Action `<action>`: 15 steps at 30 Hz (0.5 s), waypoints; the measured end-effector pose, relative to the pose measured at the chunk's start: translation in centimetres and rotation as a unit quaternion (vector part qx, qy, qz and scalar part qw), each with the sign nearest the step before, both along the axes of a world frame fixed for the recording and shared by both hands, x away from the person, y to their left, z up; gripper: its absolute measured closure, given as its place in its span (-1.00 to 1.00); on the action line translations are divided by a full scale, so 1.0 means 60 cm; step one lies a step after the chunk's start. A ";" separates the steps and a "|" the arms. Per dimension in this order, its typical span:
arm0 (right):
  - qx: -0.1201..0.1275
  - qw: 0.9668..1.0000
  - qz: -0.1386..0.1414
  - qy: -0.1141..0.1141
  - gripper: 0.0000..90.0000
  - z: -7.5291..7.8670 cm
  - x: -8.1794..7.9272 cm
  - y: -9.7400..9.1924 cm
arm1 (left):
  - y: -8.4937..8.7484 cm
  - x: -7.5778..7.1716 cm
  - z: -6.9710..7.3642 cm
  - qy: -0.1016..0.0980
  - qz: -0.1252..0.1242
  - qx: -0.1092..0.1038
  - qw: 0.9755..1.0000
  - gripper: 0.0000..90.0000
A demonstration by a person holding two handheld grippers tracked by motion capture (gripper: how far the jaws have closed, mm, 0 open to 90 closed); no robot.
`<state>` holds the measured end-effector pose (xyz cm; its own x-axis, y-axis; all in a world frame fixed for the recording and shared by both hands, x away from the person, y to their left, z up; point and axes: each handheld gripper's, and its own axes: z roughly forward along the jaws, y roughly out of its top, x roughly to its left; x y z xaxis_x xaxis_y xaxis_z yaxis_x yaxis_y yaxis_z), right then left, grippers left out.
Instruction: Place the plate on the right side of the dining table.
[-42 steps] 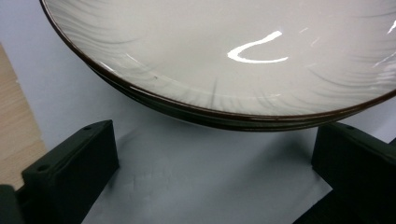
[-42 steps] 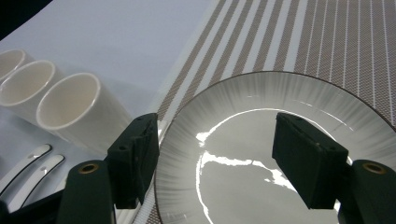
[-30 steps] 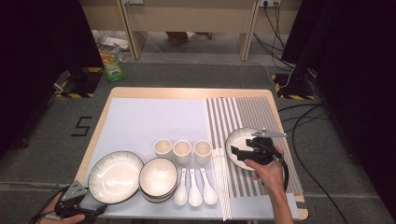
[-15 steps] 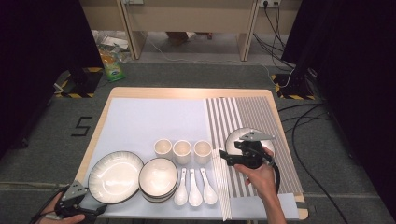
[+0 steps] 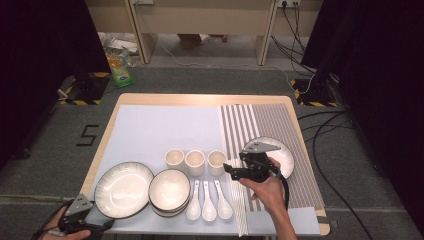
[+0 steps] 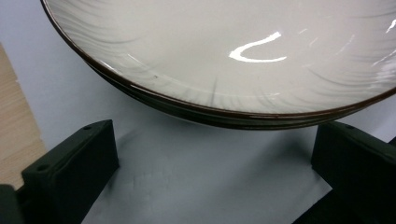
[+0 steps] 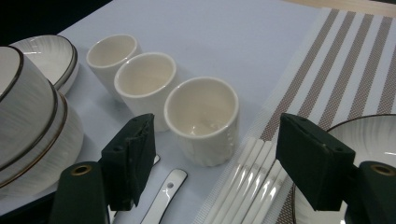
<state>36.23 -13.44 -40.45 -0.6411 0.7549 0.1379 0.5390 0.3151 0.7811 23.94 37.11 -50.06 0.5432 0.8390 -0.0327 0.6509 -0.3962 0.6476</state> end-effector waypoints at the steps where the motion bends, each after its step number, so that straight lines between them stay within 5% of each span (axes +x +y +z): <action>1: -0.001 1.000 0.003 -0.002 -0.36 0.000 -0.001 0.002 | 0.000 0.000 0.000 0.001 0.000 0.001 1.000 -1.00; 15: 0.004 1.000 0.012 -0.005 -0.36 0.011 -0.003 0.013 | 0.001 -0.001 -0.001 -0.006 0.001 0.001 1.000 -1.00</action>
<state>36.02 -12.63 -39.79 -0.6610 0.7377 0.1374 0.5236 0.3222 0.7887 23.86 37.18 -50.12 0.5426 0.8396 -0.0239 0.6431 -0.3969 0.6549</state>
